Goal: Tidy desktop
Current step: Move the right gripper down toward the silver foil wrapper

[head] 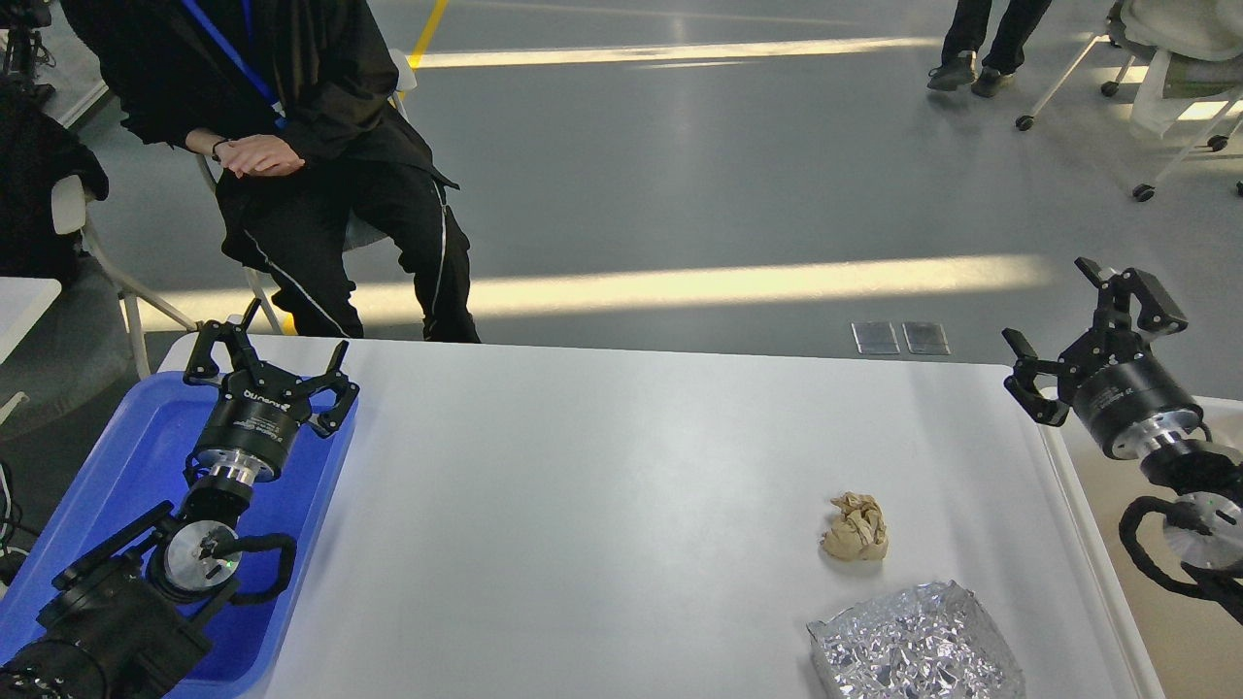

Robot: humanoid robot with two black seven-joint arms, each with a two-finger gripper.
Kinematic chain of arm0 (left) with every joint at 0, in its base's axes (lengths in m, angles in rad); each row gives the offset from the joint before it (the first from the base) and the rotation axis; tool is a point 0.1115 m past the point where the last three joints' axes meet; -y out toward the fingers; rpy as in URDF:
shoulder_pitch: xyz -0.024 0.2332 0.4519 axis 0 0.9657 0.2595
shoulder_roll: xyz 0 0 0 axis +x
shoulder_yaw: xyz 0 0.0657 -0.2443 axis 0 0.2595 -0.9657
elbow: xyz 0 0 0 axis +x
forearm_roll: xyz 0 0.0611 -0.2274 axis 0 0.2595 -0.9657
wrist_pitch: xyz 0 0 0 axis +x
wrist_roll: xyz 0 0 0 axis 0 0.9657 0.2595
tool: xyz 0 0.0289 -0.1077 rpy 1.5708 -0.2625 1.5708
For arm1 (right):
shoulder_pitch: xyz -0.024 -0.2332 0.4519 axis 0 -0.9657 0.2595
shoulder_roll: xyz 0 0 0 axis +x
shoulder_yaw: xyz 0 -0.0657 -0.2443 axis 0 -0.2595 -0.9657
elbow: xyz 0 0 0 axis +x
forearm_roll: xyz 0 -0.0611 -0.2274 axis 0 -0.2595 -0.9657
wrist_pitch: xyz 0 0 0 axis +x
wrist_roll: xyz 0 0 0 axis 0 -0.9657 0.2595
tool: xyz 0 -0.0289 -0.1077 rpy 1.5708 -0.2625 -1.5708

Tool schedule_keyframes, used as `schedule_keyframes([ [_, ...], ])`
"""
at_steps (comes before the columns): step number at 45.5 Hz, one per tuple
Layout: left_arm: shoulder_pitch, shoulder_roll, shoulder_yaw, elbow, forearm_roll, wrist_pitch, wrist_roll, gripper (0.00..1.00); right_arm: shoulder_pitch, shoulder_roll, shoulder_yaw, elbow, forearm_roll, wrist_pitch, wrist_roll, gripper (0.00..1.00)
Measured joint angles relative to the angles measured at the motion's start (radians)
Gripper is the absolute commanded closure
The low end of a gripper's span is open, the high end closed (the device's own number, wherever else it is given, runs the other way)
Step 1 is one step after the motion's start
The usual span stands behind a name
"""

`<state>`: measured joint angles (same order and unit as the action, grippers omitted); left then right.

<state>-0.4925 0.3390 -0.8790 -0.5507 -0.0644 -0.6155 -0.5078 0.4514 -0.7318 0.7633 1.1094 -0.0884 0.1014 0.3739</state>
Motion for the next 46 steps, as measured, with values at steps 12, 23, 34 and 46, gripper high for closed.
schedule_keyframes([
  [12,0.000,0.000,0.000,0.000,0.000,-0.001,0.000,0.00,0.029,-0.141,-0.130,0.080,-0.076,0.048,-0.010,0.00],
  [23,0.000,0.000,0.000,0.000,0.000,-0.001,0.000,0.00,0.071,-0.265,-0.183,0.158,-0.116,0.062,-0.030,0.00],
  [34,0.000,0.000,0.000,0.000,0.000,-0.001,0.000,0.00,0.129,-0.363,-0.203,0.209,-0.158,0.073,-0.078,0.00],
  [46,0.000,0.000,0.000,0.000,0.000,-0.001,0.000,0.00,0.168,-0.429,-0.211,0.249,-0.389,0.152,-0.134,0.00],
])
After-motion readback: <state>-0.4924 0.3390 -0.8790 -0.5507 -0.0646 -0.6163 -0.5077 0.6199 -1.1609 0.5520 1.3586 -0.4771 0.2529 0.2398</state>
